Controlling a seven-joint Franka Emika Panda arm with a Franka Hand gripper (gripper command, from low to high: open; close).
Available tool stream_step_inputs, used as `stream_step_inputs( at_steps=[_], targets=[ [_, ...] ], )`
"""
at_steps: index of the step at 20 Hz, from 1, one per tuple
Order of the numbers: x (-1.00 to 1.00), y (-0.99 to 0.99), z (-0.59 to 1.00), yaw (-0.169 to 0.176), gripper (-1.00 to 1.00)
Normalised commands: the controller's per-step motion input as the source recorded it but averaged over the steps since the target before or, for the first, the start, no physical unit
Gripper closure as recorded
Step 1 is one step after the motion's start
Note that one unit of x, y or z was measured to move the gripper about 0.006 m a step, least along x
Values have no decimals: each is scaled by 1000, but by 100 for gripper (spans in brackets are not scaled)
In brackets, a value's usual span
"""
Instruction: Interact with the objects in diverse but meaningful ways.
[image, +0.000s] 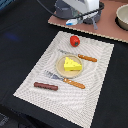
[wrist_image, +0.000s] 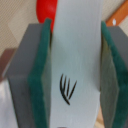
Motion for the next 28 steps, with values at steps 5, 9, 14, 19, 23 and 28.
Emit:
stream_step_inputs(
  at_steps=[5, 9, 14, 19, 23, 28],
  targets=[
    [647, 717, 284, -7, 100],
    [651, 718, 292, -6, 100],
    [602, 750, 269, -4, 100],
    [517, 787, 297, -12, 100],
    [549, 794, 391, -3, 100],
    [549, 802, 375, 0, 100]
  ],
)
